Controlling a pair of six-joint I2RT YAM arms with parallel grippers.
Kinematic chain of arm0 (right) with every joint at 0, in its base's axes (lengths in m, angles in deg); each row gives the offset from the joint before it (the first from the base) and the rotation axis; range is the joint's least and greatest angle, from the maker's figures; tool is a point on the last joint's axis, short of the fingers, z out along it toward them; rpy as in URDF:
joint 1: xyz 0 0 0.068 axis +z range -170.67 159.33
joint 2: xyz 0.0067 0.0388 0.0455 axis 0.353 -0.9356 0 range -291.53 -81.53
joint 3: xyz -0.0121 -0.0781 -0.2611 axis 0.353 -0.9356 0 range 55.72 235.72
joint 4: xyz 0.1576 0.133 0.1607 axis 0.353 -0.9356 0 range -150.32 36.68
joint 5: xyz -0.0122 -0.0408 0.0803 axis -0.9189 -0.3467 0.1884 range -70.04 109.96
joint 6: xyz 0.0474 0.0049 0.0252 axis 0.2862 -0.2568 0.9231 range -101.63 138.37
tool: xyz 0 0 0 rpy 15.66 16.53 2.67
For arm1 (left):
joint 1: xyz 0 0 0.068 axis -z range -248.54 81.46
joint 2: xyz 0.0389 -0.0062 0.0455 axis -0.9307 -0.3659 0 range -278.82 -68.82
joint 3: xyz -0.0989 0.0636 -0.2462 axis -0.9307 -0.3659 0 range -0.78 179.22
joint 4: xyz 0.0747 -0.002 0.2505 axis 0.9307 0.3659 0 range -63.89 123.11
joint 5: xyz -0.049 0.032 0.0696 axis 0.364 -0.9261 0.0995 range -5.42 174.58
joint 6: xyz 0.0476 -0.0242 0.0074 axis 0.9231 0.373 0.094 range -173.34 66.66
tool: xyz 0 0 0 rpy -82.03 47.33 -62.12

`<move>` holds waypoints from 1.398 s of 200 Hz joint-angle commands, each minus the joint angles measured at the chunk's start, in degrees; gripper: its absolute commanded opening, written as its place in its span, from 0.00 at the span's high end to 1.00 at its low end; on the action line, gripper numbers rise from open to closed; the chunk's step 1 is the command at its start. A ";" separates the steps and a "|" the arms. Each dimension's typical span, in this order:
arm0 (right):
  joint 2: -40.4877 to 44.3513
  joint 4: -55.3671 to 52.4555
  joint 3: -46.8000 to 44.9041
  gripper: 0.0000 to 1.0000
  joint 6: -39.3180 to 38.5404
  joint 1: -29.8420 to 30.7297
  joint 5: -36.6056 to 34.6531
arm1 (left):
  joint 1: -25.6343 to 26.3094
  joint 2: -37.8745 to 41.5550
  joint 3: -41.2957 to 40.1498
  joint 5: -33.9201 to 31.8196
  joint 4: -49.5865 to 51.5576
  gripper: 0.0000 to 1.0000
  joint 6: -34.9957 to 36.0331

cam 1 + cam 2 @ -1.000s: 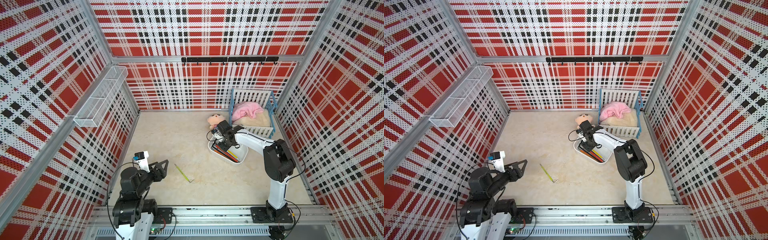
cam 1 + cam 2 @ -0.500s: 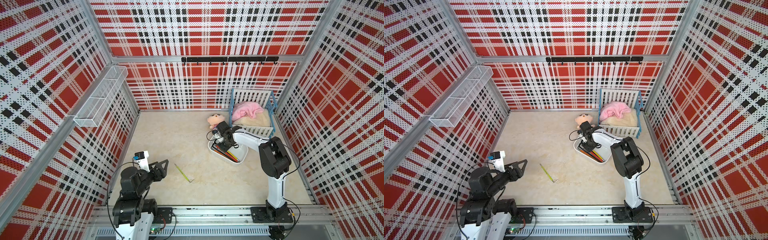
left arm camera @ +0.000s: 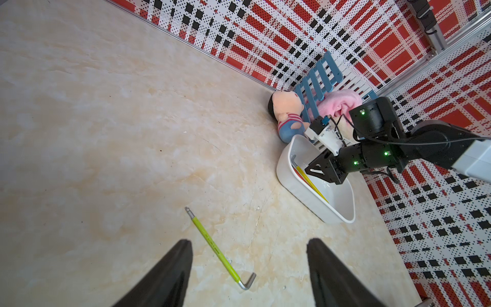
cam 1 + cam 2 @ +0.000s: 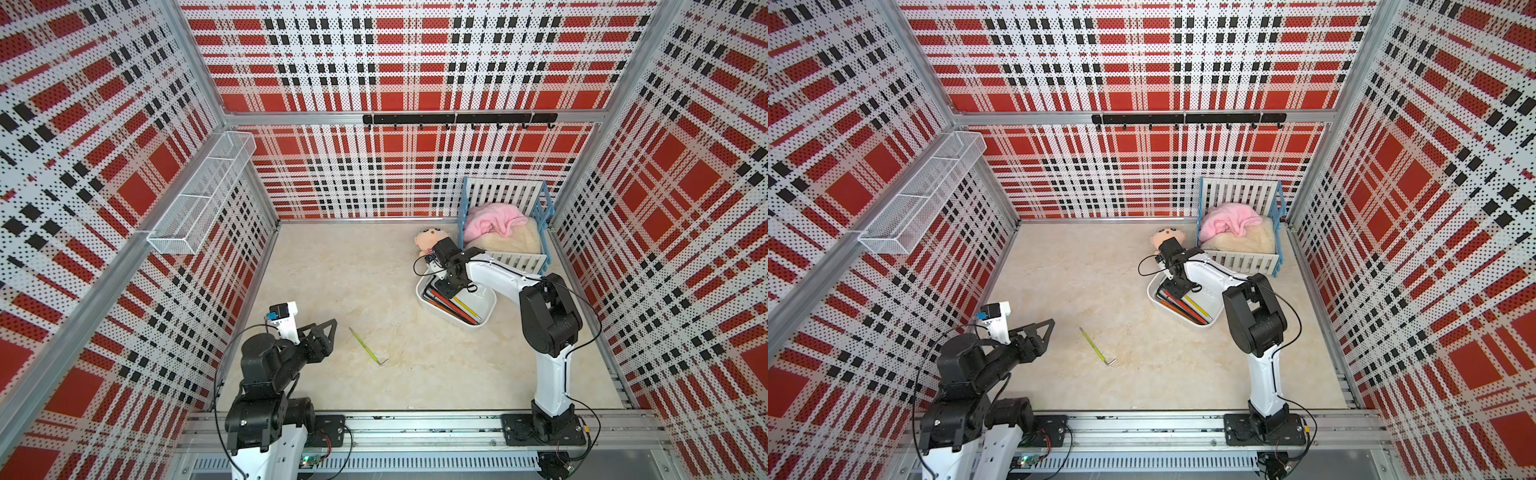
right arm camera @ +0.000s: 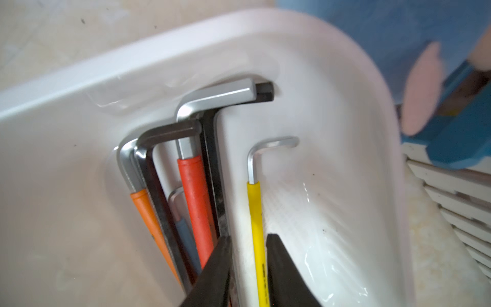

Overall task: Put the hex key on the desktop into the storage box
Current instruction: Place the Allen key in the storage box, then pick up the Allen key from the center of the board.

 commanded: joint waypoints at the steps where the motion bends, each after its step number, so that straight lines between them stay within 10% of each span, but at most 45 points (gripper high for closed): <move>1: 3.68 -1.29 1.34 0.72 1.90 0.40 0.16 | -0.61 -0.12 -0.58 0.02 -1.53 0.26 0.21; 155: -8.53 -7.15 17.35 0.71 24.37 32.38 7.75 | -1.09 0.70 -0.41 -0.42 -1.49 0.27 0.15; 279: -21.23 -15.40 28.24 0.69 27.86 36.21 7.12 | -1.68 3.10 -0.32 -0.86 -1.63 0.27 -0.24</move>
